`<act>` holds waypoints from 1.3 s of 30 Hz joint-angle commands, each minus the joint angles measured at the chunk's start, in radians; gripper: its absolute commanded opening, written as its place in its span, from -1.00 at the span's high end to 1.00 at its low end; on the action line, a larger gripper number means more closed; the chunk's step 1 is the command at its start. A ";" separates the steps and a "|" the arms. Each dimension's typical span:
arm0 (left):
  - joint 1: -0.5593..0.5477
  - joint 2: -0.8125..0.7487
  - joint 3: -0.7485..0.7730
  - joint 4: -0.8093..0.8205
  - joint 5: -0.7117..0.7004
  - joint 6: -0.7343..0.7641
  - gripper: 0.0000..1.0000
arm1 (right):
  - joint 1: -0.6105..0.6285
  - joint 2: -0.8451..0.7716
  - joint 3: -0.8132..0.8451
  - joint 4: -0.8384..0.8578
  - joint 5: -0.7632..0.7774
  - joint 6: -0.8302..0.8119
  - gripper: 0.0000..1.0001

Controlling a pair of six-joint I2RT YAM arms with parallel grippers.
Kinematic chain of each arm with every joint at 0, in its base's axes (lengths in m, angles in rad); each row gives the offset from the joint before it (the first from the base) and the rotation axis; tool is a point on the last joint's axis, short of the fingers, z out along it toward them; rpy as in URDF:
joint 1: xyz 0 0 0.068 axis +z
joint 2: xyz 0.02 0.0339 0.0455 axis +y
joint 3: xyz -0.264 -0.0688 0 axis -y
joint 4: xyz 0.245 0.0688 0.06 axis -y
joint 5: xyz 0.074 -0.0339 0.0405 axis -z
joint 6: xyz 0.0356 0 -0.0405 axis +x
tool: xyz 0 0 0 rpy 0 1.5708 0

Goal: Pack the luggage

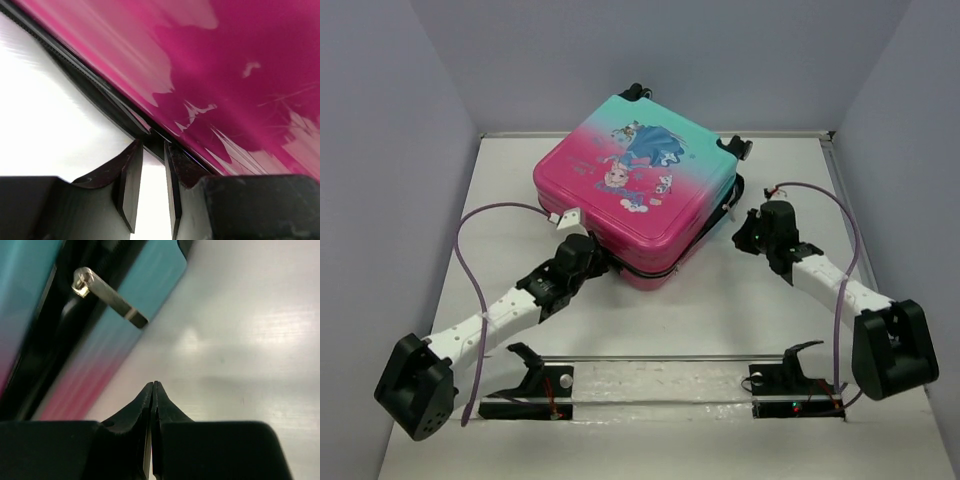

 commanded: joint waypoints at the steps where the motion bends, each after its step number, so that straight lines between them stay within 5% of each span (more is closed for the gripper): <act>1: -0.089 0.039 0.021 0.237 -0.035 -0.041 0.30 | -0.017 0.168 0.128 0.241 -0.027 -0.022 0.86; 8: -0.288 0.113 0.036 0.252 -0.130 -0.062 0.31 | -0.132 0.542 0.456 0.368 -0.390 -0.046 0.86; 11: -0.313 0.139 0.087 0.229 -0.164 -0.033 0.31 | -0.155 0.561 0.516 0.341 -0.402 -0.036 0.86; 16: -0.305 0.096 0.157 0.202 -0.262 0.046 0.29 | -0.155 0.247 0.154 0.425 -0.351 0.043 0.84; 20: -0.282 0.119 0.261 0.208 -0.217 0.077 0.27 | -0.065 0.072 -0.065 0.536 -0.473 0.059 0.55; 28: -0.230 0.199 0.372 0.211 -0.154 0.096 0.27 | 0.060 -0.132 -0.266 0.526 -0.431 0.004 0.09; 39: -0.200 0.125 0.200 0.140 -0.095 0.085 0.25 | 0.100 -0.166 -0.286 0.500 -0.431 -0.133 0.08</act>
